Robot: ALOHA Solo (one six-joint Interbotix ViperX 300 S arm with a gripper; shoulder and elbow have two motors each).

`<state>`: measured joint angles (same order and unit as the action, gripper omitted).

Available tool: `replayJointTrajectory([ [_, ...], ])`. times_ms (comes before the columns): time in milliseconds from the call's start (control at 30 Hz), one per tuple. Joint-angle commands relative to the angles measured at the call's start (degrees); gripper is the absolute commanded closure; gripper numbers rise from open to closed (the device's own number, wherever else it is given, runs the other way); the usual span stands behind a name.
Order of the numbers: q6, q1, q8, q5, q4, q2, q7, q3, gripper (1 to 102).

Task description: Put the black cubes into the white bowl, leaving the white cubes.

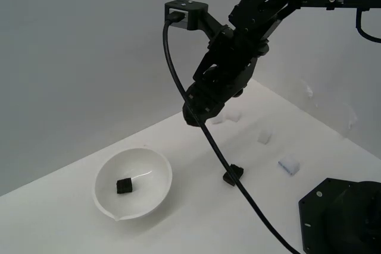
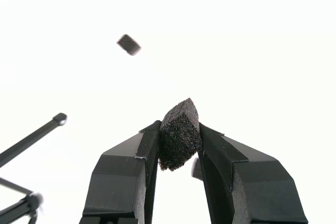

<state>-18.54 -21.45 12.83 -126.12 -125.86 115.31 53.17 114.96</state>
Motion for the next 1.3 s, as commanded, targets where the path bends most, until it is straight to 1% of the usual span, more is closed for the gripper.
replayJointTrajectory([
  [0, -0.8, -3.8, -0.7, 3.1, 2.5, -0.7, -0.6, -0.4, 100],
  [67, -0.8, -6.2, -1.5, 4.2, 3.7, -2.2, -1.1, -1.9, 101],
  [167, -0.9, -9.4, -2.0, 5.7, 5.2, -4.4, -1.9, -4.2, 101],
  [267, -1.1, -11.3, -2.2, 6.8, 6.2, -6.4, -2.9, -6.2, 101],
  [400, -2.3, -12.4, -2.2, 7.9, 7.4, -8.6, -4.0, -8.4, 101],
  [567, -2.8, -13.0, -2.2, 9.4, 8.9, -10.8, -5.5, -10.5, 100],
  [633, -3.2, -13.0, -2.0, 10.3, 9.7, -11.7, -5.9, -11.3, 97],
  [667, -3.4, -13.0, -1.9, 10.5, 10.1, -12.0, -6.2, -11.7, 91],
  [700, -3.7, -13.0, -1.9, 11.1, 10.5, -12.4, -6.2, -12.1, 80],
  [733, -3.9, -13.0, -1.9, 11.4, 10.9, -12.9, -6.4, -12.7, 62],
  [800, -3.9, -13.0, -1.9, 12.0, 11.5, -14.2, -6.4, -13.9, 19],
  [833, -3.9, -13.0, -1.9, 12.2, 11.7, -14.8, -6.4, -14.5, 2],
  [867, -3.9, -13.0, -1.8, 12.3, 11.9, -15.4, -6.4, -15.0, 4],
  [900, -3.9, -13.0, -1.8, 12.4, 12.0, -15.9, -6.4, -15.6, 3],
  [1167, -3.6, -12.8, -1.6, 12.2, 11.8, -16.3, -5.9, -15.8, 3],
  [1267, -2.5, -11.4, -1.1, 11.3, 10.8, -15.2, -3.3, -14.8, 3],
])
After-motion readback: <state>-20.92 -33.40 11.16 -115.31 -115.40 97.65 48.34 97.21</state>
